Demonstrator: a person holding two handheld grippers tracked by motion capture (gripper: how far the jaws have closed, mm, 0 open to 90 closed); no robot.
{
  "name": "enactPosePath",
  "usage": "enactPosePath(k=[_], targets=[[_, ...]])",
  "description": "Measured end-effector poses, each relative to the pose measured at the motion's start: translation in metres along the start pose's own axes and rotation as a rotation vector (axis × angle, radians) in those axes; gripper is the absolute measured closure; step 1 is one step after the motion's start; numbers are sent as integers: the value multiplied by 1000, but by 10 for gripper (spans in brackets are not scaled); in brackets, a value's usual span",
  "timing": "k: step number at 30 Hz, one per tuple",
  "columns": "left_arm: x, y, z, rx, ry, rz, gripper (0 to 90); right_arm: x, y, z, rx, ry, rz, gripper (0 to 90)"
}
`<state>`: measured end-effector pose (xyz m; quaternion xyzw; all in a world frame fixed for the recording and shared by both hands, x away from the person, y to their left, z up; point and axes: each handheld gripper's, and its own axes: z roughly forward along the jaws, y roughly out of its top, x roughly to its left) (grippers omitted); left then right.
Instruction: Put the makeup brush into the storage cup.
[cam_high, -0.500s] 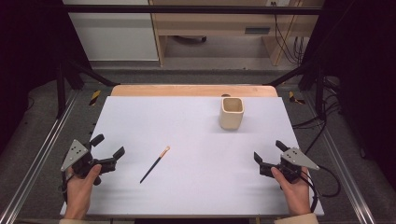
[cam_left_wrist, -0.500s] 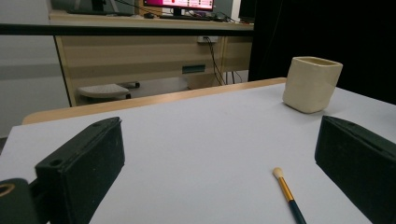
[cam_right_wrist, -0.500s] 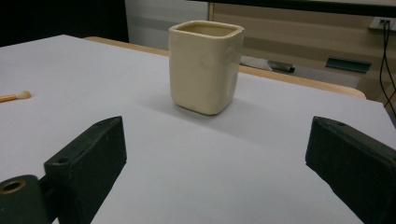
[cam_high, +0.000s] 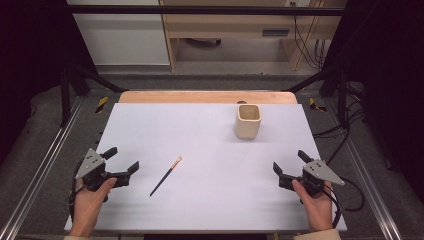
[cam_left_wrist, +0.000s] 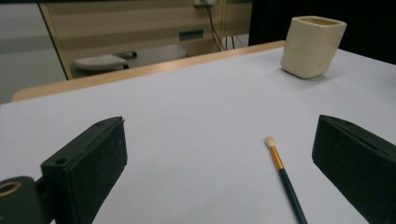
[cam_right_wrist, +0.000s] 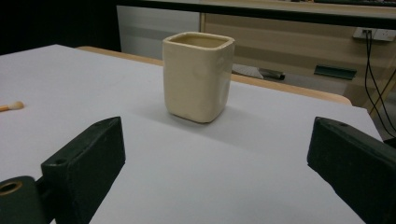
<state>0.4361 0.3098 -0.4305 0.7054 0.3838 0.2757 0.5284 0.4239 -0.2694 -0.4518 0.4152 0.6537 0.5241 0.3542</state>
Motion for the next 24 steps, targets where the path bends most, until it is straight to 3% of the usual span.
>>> enactPosePath(k=[5,7,10,13,24], targets=[[-14,6,15,112,-16,-14,27,-1,1,-3,-17,2,9,43],[-22,9,26,196,-10,-5,27,0,2,-4,-28,13,15,43],[-26,14,33,234,-21,-27,27,1,3,-5,-36,21,19,43],[-29,23,39,267,-13,-18,27,2,4,-5,-44,30,18,39],[-46,66,54,409,-5,76,27,3,3,-4,-22,25,4,36]])
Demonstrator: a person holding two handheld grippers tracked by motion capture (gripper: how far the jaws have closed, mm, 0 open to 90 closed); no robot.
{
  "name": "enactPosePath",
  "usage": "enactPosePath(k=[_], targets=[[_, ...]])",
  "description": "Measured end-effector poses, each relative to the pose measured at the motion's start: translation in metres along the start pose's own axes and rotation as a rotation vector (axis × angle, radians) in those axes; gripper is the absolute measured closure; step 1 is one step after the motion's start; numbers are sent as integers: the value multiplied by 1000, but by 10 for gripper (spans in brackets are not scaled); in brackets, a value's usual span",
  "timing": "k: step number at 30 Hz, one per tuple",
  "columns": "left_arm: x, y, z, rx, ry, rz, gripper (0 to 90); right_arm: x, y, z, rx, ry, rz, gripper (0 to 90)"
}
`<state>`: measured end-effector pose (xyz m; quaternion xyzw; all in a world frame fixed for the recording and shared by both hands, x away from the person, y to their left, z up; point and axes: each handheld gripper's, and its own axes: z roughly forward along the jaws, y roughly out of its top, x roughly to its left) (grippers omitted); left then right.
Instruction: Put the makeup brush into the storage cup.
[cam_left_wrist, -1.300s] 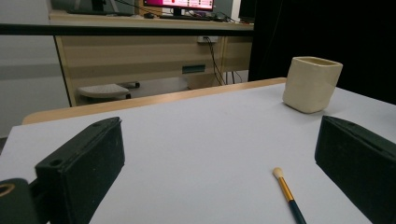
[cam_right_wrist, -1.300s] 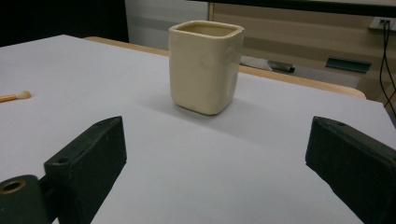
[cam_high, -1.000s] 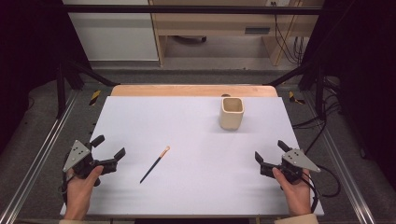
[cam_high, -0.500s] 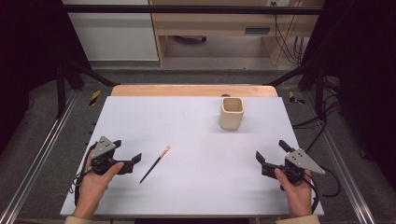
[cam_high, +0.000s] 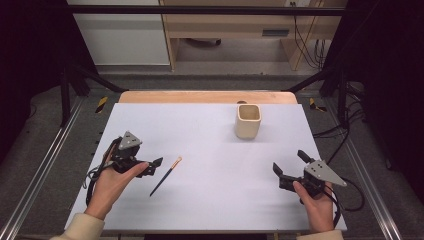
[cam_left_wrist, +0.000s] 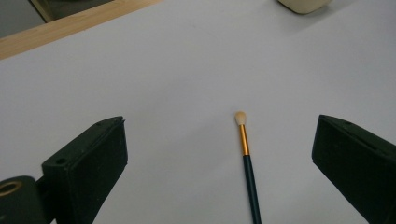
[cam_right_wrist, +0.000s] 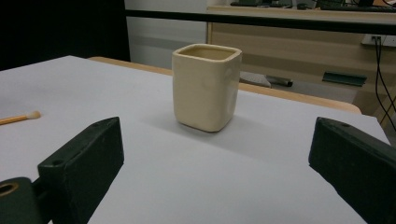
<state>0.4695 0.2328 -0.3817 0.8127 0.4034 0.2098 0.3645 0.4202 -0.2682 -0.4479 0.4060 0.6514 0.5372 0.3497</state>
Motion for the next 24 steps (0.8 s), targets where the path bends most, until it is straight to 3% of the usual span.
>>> enactPosePath(k=[5,8,17,24], targets=[[-6,13,1,53,-31,24,33,0,0,0,4,-4,-1,35],[-12,22,4,107,-33,67,36,-1,-1,1,12,-6,-2,34],[-21,32,17,176,-36,82,37,-1,-1,1,10,-3,-3,33],[-22,31,30,200,-33,79,41,0,-2,1,13,-1,-8,33]])
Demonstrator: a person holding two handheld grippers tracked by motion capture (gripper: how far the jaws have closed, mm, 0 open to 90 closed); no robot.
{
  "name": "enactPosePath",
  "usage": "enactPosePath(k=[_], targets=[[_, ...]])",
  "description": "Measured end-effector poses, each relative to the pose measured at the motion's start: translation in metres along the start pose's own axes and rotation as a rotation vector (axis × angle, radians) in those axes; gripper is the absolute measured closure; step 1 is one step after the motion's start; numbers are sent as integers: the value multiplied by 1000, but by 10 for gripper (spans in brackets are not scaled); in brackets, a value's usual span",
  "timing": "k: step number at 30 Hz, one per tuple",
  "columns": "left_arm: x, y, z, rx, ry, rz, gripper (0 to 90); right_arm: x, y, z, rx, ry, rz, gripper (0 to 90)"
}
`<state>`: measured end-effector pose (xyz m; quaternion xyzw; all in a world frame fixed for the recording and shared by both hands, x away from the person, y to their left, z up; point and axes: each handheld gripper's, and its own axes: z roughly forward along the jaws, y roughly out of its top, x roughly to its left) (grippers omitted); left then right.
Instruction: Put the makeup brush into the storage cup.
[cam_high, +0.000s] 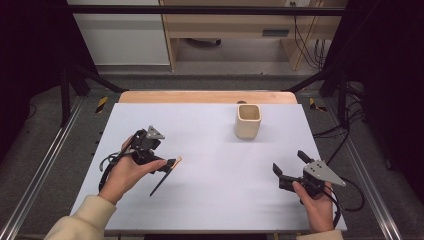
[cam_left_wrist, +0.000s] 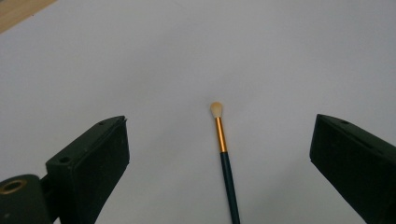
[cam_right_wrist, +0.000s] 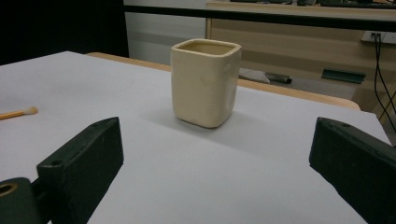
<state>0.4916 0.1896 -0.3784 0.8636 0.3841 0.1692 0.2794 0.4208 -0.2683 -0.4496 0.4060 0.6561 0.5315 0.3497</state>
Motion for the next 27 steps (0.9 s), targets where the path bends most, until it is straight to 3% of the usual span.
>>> enactPosePath(k=[10,19,27], targets=[[0,-3,26,68,3,15,52,0,0,0,-1,1,1,33],[-1,-9,38,111,-8,10,70,0,0,-1,2,3,5,33],[-3,-13,47,161,-15,-7,139,0,0,-1,3,3,5,33]])
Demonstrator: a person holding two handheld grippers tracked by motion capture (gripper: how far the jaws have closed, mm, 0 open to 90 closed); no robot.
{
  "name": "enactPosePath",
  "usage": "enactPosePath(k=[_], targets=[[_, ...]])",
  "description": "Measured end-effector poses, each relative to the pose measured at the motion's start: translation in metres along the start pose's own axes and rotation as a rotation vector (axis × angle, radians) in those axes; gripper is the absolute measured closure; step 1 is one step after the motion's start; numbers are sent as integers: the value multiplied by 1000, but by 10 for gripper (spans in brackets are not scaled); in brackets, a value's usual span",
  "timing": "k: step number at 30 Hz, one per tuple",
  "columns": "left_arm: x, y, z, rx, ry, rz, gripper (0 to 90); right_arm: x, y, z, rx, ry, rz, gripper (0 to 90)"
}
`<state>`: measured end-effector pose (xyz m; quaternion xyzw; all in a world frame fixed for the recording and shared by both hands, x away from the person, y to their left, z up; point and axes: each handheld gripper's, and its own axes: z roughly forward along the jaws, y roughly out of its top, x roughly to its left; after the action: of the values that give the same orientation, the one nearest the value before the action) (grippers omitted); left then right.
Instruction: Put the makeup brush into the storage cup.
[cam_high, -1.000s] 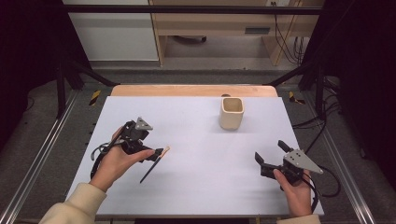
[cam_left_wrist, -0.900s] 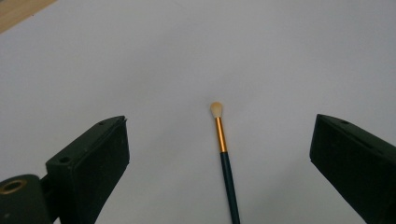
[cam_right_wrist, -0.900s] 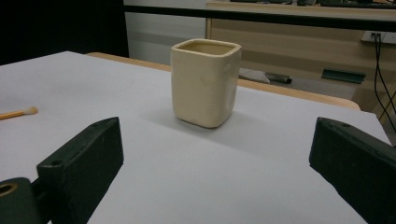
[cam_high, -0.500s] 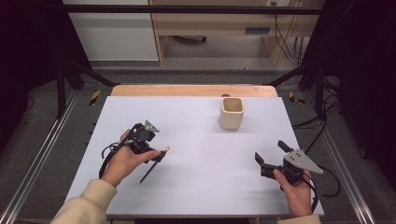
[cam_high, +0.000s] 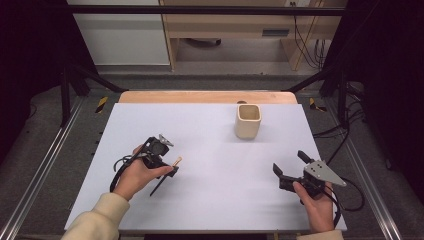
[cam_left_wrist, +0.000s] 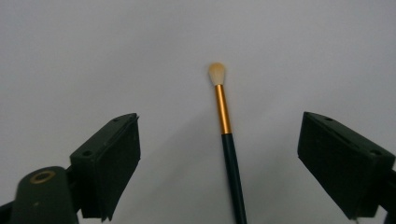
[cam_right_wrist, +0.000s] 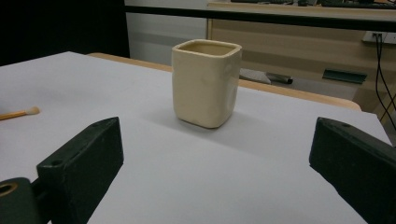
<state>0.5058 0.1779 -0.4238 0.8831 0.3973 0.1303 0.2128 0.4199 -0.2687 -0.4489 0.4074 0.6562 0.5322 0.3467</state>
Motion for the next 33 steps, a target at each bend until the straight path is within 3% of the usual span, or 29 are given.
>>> enactPosePath(k=[9,33], targets=[[2,-5,6,26,-1,-27,195,0,0,0,1,2,-4,34],[-2,-7,8,52,-1,-28,234,0,-1,0,1,5,-6,35]])
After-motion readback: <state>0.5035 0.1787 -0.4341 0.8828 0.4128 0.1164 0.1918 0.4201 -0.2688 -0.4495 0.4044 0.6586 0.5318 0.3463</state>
